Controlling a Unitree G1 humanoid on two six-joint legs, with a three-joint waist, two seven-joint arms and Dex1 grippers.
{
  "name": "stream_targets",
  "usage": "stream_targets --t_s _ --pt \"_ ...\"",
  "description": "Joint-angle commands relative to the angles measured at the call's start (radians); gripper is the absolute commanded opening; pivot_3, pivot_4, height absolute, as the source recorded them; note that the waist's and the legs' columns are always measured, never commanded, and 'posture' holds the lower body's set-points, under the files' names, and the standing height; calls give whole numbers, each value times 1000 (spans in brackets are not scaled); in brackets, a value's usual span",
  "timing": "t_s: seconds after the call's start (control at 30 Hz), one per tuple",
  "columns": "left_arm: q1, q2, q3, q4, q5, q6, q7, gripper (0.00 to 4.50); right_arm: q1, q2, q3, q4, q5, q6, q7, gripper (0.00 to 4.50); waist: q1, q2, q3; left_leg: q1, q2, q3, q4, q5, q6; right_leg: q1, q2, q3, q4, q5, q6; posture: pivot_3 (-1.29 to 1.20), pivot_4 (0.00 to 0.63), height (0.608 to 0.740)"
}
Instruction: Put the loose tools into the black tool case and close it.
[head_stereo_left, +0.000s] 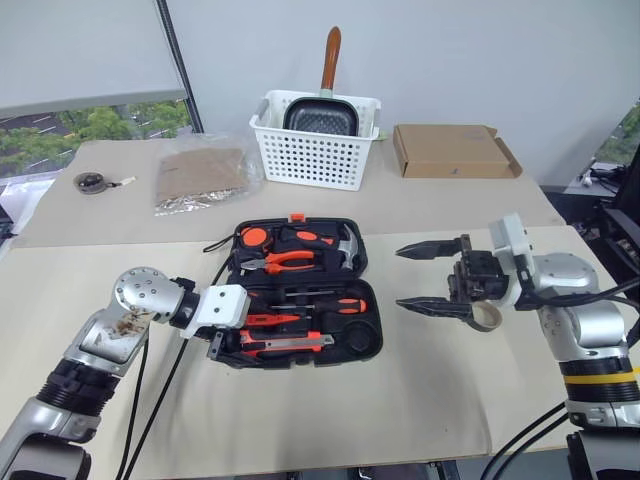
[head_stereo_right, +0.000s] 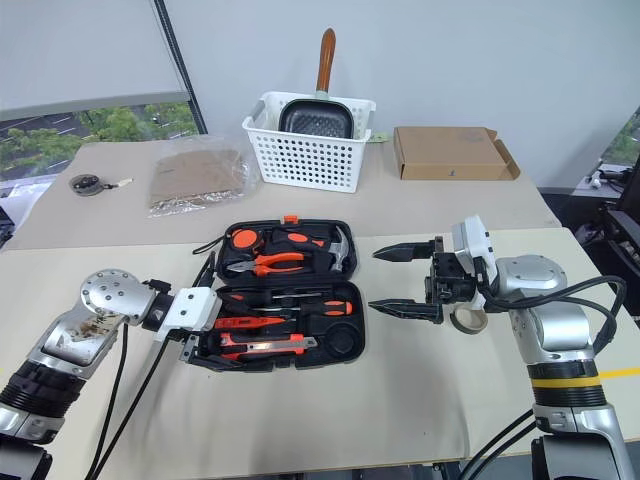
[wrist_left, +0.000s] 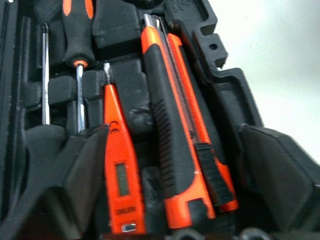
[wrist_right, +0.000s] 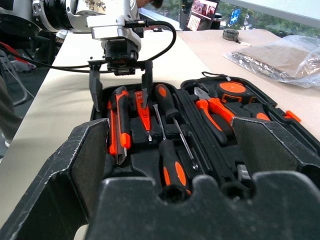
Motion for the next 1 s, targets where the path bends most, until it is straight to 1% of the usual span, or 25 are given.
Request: stream_targets --t_s 0.03,0.17,0.23,0.27,0.33,0.37,0.43,0.53,0.57,0.63,0.67,0.7,0.8,1.0 --pt "-19 -13 69 -53 -96 66 21 4458 -11 -6 -30 -8 8 -28 5 4500 1 0 0 0 0 0 0 0 0 0 0 0 0 0 0 0 150 700" --pt "-37 -37 123 -109 -228 181 31 4458 -10 -4 -27 -6 7 -32 5 4500 4 0 0 0 0 -1 1 0 0 1 0 0 0 0 0 0 150 700" --pt "-35 -52 126 -138 -261 208 35 4458 -11 -3 -25 -4 7 -34 5 4500 4 0 0 0 0 -1 2 0 0 1 0 0 1 0 0 0 150 700" --pt "-30 -60 116 -142 -254 198 35 4458 -11 -2 -25 -3 6 -35 4 4500 3 0 0 0 0 -1 2 0 0 1 0 0 1 0 0 0 150 700" --pt "-17 -70 87 -136 -219 164 31 3899 -10 -1 -24 -3 6 -36 4 4500 2 0 0 1 0 -1 2 0 0 1 0 0 1 0 0 0 150 700" --pt "-13 -73 74 -127 -200 144 28 3716 -9 -1 -24 -4 6 -37 4 4500 2 0 0 1 0 -1 2 0 0 1 0 0 1 0 0 0 150 700" --pt "-7 -79 48 -98 -165 99 18 2936 -6 -1 -24 -4 6 -38 4 4500 1 0 0 1 0 -1 2 1 -1 1 1 0 1 0 0 0 150 700" --pt "-9 -134 20 -33 -159 65 20 1753 -9 -2 -24 0 5 -39 4 4500 2 0 0 1 0 0 2 1 -1 1 2 0 1 0 0 0 150 700" --pt "-10 -144 13 -20 -156 56 14 1469 -10 -2 -23 2 4 -41 3 4500 2 0 0 1 0 0 2 1 -1 1 2 0 1 0 0 0 150 700" --pt "-7 -168 -5 21 -126 16 15 675 -10 1 -22 1 5 -42 1 4500 2 0 0 1 0 0 3 1 -1 1 2 0 1 1 0 0 150 700" --pt "-6 -175 -11 39 -116 -1 15 526 -10 1 -22 0 6 -42 0 4500 2 0 0 1 0 -1 3 1 -1 2 2 0 1 1 -1 0 150 700" --pt "-5 -186 -9 55 -117 -6 20 38 -11 2 -22 1 5 -44 -1 4500 2 0 0 1 0 0 3 1 -1 1 2 0 1 1 -1 0 150 700" --pt "-11 -205 -3 108 -106 -27 24 38 -10 0 -24 1 6 -44 -2 4500 2 0 0 1 1 -1 3 1 -1 1 2 0 1 1 -1 0 150 700" --pt "-36 -228 -32 235 -53 -110 -1 38 -7 -5 -28 -3 7 -44 -4 4500 3 0 0 1 1 -1 3 1 -1 1 1 0 1 1 -1 0 150 700"
